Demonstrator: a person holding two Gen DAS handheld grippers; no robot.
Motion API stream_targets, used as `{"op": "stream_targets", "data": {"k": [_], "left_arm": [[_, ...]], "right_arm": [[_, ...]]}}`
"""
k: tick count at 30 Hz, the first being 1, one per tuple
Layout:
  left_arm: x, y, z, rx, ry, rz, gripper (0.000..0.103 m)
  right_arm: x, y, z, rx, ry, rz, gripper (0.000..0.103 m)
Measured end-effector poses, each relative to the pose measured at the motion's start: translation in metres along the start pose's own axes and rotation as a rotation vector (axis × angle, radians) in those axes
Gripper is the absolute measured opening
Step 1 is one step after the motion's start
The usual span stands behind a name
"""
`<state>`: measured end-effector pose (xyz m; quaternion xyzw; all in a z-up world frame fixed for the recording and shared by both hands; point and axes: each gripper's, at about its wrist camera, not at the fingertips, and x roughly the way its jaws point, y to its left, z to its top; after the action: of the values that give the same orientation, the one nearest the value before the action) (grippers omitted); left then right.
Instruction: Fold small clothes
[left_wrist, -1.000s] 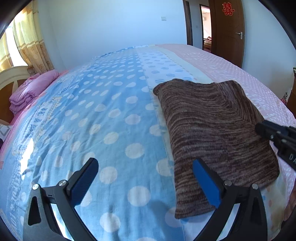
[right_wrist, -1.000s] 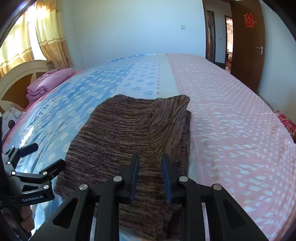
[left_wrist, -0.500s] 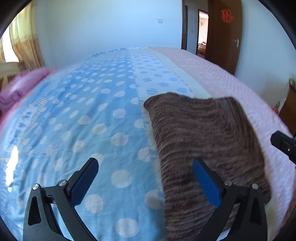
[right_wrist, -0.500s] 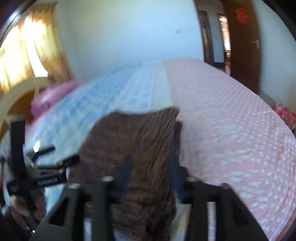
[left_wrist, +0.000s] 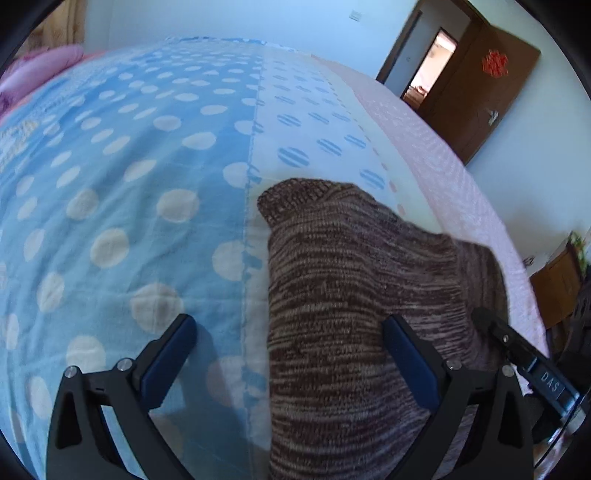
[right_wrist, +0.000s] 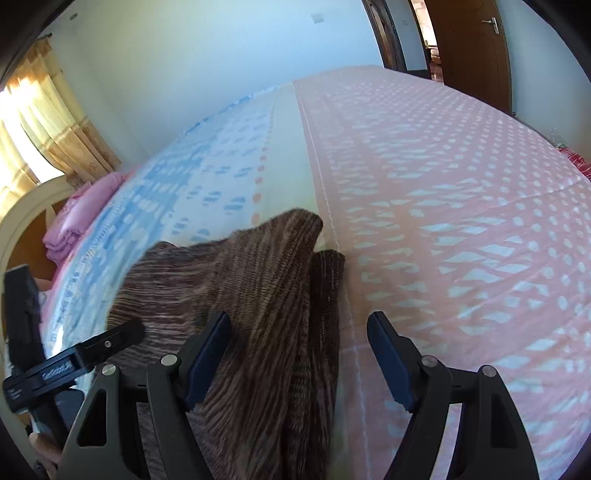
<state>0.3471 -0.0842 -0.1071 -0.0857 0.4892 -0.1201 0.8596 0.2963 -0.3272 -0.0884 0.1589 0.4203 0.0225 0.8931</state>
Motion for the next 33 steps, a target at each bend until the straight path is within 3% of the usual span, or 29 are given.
{"op": "stream_targets", "data": {"k": [8,10,12,14,24,33], "left_arm": [[0.002,-0.012,-0.007,0.078,-0.029,0.081,0.103],[0.002,-0.012,-0.006,0.081,-0.032,0.083,0.103],[0.003,-0.012,-0.006,0.087,-0.035,0.088,0.103],[0.004,-0.013,-0.005,0.089,-0.036,0.09,0.103],[0.007,-0.019,-0.004,0.109,-0.047,0.105,0.102],[-0.002,-0.035,-0.011,0.197,-0.1,0.047,0.066]], "right_arm": [[0.003,0.006,-0.004,-0.061,-0.039,-0.056,0.074],[0.003,0.013,-0.005,-0.096,-0.041,-0.054,0.058],[0.004,0.023,-0.006,-0.138,-0.044,-0.075,0.054],[0.005,0.029,-0.005,-0.16,-0.048,-0.1,0.054],[0.005,0.023,-0.006,-0.136,-0.038,-0.066,0.054],[0.005,0.041,-0.009,-0.216,-0.063,-0.077,0.027]]}}
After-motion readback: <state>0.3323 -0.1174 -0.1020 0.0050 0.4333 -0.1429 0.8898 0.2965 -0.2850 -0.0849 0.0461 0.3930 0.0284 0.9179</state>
